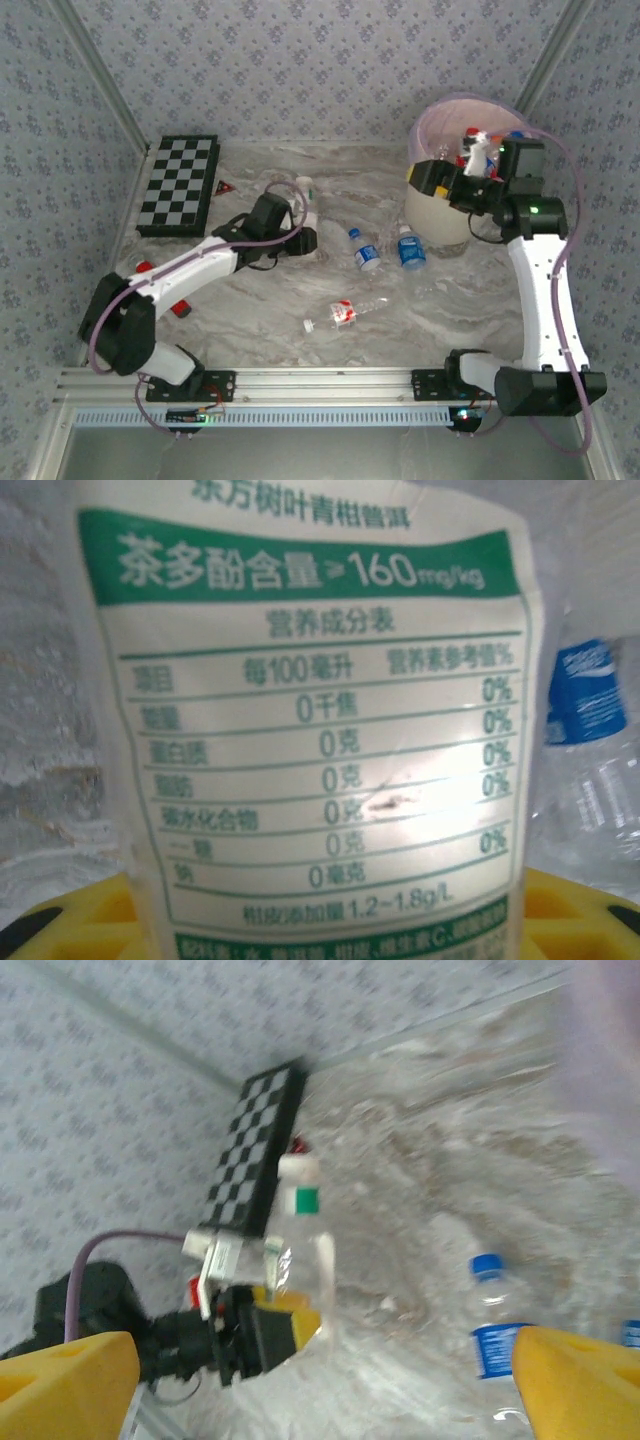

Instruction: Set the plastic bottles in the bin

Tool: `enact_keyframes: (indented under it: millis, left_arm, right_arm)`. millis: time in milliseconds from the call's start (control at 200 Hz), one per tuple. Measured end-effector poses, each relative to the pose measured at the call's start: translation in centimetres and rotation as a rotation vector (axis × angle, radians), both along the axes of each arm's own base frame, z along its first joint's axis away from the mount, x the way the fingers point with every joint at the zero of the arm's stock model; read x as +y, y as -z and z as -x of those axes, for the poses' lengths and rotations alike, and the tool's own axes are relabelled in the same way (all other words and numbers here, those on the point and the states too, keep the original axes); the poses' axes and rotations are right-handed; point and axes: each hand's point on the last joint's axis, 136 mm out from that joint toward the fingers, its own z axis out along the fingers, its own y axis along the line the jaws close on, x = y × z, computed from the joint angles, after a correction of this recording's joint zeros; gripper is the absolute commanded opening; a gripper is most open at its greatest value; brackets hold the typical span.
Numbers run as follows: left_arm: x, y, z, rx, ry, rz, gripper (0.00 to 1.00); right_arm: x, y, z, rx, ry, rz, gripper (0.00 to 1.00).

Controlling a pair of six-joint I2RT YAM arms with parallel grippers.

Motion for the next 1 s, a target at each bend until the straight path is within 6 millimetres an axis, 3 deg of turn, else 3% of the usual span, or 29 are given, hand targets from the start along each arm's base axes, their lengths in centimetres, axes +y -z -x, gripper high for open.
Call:
enact_keyframes:
  millis: [180,265,360,520,685,795,865,1000]
  left_arm:
    - [-1.2,-3.0,0.3,-0.135,0.076,0.135,0.19]
    - [-2.2,-4.4,0.4,-0.176,0.131,0.191,0.2]
    - [-3.3,-5.6,0.8,-0.203,0.194,0.245,0.21]
    - [-5.0,-6.4,2.0,-0.222,0.295,0.299,0.22]
    - [-6.9,-5.7,3.4,-0.212,0.4,0.292,0.23]
    - [-7.7,-5.1,4.0,-0.198,0.439,0.285,0.24]
    - [-8.0,-4.8,4.0,-0.193,0.45,0.282,0.24]
    - [-8.3,-5.0,3.7,-0.204,0.46,0.28,0.26]
  right_arm:
    - [6.9,1.2,0.5,0.0,-0.199,-0.019,0.78]
    - [9.6,2.6,-0.4,0.02,-0.251,-0.024,0.74]
    - [11.3,4.8,-2.0,0.057,-0.268,-0.002,0.71]
    - [12.4,7.7,-4.8,0.097,-0.254,0.024,0.75]
    - [13.1,8.2,-6.6,0.078,-0.256,0.016,0.75]
    - [13.4,8.4,-7.0,0.073,-0.26,0.01,0.68]
    - [13.4,8.4,-7.2,0.071,-0.26,0.012,0.55]
    - [12.8,8.9,-7.7,0.084,-0.232,0.027,0.42]
